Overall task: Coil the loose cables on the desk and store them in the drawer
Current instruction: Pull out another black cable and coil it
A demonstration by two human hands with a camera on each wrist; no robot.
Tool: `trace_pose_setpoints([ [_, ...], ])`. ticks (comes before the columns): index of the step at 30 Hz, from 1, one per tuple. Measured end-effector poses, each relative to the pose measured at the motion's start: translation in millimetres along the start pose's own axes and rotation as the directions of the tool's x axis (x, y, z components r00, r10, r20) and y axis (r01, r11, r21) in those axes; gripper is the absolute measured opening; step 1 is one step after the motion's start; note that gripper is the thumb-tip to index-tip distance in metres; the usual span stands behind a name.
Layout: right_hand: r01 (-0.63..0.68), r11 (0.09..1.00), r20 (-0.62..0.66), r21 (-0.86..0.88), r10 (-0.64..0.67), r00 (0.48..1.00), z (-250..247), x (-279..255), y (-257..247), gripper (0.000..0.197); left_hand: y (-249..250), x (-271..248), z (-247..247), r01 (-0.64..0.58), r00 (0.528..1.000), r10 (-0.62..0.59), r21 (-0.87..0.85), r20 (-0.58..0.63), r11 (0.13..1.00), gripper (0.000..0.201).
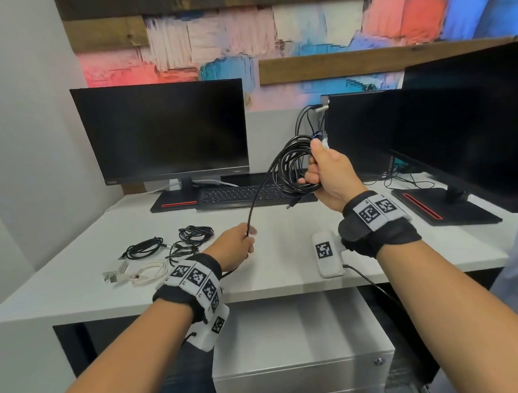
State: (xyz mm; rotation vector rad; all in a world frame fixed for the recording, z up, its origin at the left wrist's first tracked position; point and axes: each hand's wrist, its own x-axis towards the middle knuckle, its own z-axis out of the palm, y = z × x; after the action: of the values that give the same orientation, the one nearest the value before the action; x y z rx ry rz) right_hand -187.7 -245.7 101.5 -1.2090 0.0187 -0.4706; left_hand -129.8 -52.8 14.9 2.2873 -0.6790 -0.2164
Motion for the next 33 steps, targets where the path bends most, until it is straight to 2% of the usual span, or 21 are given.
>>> trace_pose_setpoints([
  [2,0.008,1.000,0.004,-0.014,-0.008,1.000,-0.5,-0.4,-0.8,0.029,-3.2,1.0,-2.6,-0.012,1.000,0.008,0.160,0.027,0.987,0.018],
  [4,0.020,1.000,0.005,-0.015,-0.020,1.000,-0.6,-0.9,-1.8,0.028,-4.2,1.2,-4.9,-0.017,0.999,0.009,0.243,0.038,0.970,0.021],
  [10,0.032,0.999,-0.016,-0.011,-0.033,0.999,-2.1,0.0,-3.0,0.030,-4.3,-0.3,-10.6,-0.031,0.995,0.003,0.269,0.104,0.963,0.023],
  [13,0.006,1.000,-0.016,-0.011,-0.007,1.000,-5.4,1.3,-2.0,0.032,-0.9,-0.1,-13.2,-0.067,0.997,0.063,0.126,0.036,0.990,0.019],
  [16,-0.041,0.998,0.017,-0.054,0.042,0.999,-7.3,-0.3,0.4,0.033,5.9,-1.3,-17.4,-0.082,0.985,0.066,-0.099,-0.156,0.992,0.021],
  [18,-0.069,0.996,0.064,-0.052,0.072,0.995,-8.0,-1.6,3.3,0.035,6.4,-0.2,-20.0,-0.092,0.970,0.050,-0.168,-0.238,0.982,0.022],
  [22,-0.112,0.992,0.131,-0.057,0.118,0.984,-7.3,-2.5,8.1,0.037,-1.9,4.8,-23.7,-0.046,0.968,-0.027,-0.280,-0.249,0.959,0.017],
  [25,-0.108,0.994,0.116,-0.022,0.110,0.987,-6.7,-0.8,7.4,0.036,-10.7,6.4,-22.3,0.049,0.984,-0.110,-0.374,-0.143,0.926,0.018],
  [28,-0.070,0.996,0.067,0.061,0.066,0.996,-5.2,0.7,1.2,0.034,-19.1,5.4,-18.9,0.081,0.995,-0.095,-0.265,-0.042,0.961,0.020],
  [33,0.000,0.992,0.024,0.125,-0.003,1.000,0.1,0.8,-5.0,0.037,-17.8,1.5,-16.6,0.048,0.999,-0.049,0.065,0.001,0.997,0.015],
])
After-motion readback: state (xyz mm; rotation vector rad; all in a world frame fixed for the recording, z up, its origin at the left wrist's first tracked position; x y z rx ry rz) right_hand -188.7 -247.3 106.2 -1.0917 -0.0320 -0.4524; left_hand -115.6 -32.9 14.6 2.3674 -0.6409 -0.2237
